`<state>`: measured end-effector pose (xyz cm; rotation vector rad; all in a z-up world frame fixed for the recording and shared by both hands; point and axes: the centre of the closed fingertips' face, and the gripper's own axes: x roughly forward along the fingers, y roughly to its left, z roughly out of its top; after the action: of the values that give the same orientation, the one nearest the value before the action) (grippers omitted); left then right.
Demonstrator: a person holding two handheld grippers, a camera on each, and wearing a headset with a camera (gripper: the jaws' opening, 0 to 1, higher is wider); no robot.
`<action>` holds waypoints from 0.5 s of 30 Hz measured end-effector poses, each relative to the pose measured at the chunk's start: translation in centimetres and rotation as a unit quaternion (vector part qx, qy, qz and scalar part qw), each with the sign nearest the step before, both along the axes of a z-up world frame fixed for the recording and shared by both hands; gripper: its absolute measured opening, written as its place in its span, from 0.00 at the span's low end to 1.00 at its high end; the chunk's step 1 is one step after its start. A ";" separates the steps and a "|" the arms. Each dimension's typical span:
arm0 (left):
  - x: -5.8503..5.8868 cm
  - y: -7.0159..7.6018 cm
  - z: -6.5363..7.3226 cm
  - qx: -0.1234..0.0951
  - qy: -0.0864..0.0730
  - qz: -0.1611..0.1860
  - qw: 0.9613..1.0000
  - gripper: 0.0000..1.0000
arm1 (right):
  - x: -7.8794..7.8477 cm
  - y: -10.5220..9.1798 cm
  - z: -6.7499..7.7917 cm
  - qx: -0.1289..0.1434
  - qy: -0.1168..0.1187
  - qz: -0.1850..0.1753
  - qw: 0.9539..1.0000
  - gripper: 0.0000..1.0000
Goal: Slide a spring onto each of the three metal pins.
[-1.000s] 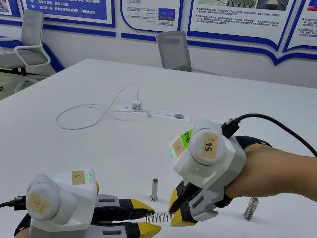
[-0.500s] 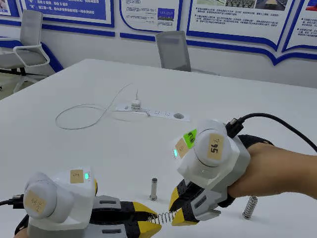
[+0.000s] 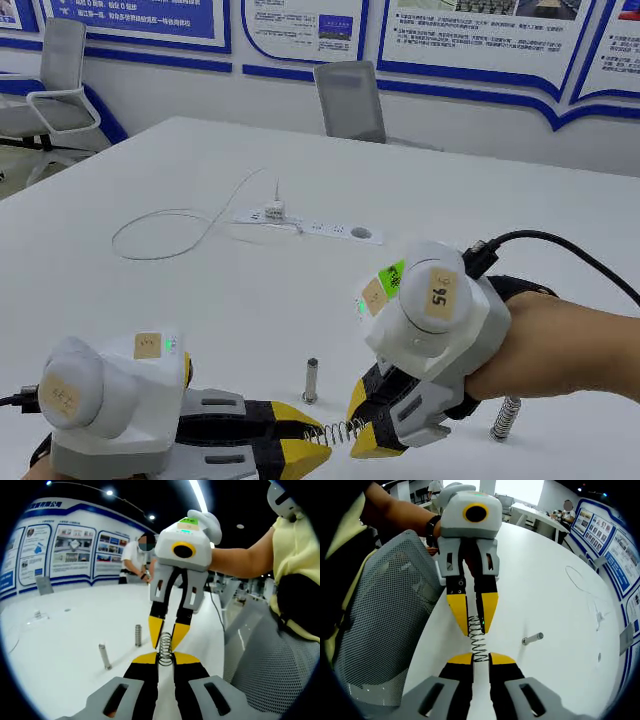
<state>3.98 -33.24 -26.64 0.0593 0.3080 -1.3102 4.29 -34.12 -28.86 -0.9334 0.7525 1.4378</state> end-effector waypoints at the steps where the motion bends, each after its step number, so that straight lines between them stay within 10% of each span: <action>1: 0.0 0.0 0.0 -0.001 0.001 0.000 1.000 0.10 | 0.0 0.0 0.0 0.000 0.000 -0.001 1.000 0.12; 15: 0.1 0.1 -0.4 0.009 -0.002 0.004 1.000 0.10 | -0.2 1.0 2.4 0.022 0.004 -0.003 1.000 0.12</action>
<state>4.06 -33.19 -27.02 0.0761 0.3174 -1.2986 4.06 -33.12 -26.42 -0.8913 0.7258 1.4472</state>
